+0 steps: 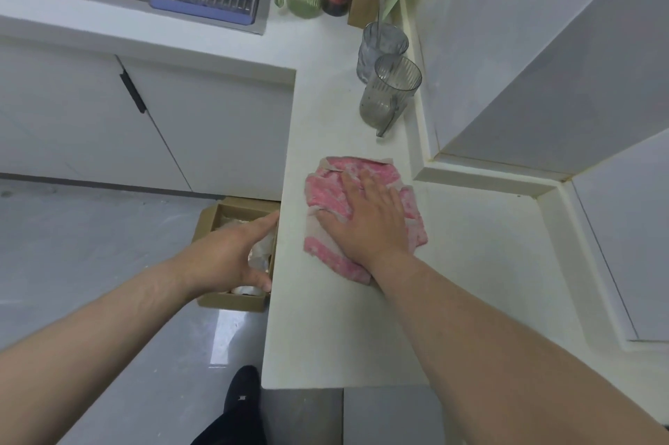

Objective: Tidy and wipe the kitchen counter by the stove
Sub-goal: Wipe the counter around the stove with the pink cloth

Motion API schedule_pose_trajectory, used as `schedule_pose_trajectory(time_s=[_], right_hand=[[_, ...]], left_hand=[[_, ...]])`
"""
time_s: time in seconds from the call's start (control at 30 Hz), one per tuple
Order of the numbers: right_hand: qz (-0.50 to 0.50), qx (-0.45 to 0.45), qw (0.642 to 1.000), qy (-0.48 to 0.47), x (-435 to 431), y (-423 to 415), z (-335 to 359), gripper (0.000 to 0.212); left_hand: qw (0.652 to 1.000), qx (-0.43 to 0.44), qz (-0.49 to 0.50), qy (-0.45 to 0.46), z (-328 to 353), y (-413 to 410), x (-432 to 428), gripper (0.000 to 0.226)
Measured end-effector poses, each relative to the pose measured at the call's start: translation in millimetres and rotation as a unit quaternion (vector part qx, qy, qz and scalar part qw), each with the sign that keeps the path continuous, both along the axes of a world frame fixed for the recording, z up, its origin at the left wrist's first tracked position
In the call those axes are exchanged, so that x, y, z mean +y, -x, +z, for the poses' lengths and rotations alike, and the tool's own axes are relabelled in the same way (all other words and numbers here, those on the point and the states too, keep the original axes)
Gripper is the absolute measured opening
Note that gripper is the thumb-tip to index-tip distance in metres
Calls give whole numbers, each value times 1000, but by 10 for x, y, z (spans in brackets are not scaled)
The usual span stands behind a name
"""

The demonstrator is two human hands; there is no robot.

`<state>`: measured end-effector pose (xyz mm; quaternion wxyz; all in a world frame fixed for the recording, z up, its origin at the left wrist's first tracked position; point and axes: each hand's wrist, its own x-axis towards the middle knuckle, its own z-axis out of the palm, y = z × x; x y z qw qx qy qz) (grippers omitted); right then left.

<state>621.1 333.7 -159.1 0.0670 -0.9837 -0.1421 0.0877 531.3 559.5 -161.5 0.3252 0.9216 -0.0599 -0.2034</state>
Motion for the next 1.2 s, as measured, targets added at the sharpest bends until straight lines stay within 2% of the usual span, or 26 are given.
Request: schedule_pose_trajectory(time_s=[0.13,0.27,0.47,0.6,0.73,0.9,1.0,1.1,1.2], right_hand=[[-60,-29,997,28,-619,17,12,86],[-106,-2,994,32,-1016,279,27,87],[-74,24,996,49,-1196,955,20,90],[-50,32,997,53,-1273,1392,16,94],[-49,36,996,61,-1153,1726,24,97],[-59,47,996,50,-645,1880,147,101],[-27,48,997,47,-320,1949,146,92],[-3,51,998,38,-80,1994,100,92],[14,49,998,32,13,2002,88,91]], left_hand=[[1000,18,-1,-14,-31,-5,-13,113],[1000,17,4,9,-111,8,16,115],[999,29,10,33,-131,75,28,113],[999,-13,17,31,-145,246,-5,97],[1000,-20,0,14,-186,455,-46,90],[999,-1,2,40,-249,739,-97,85],[998,15,39,54,-305,858,-101,81],[986,52,118,104,-353,930,-31,81],[987,46,138,70,-375,985,72,85]])
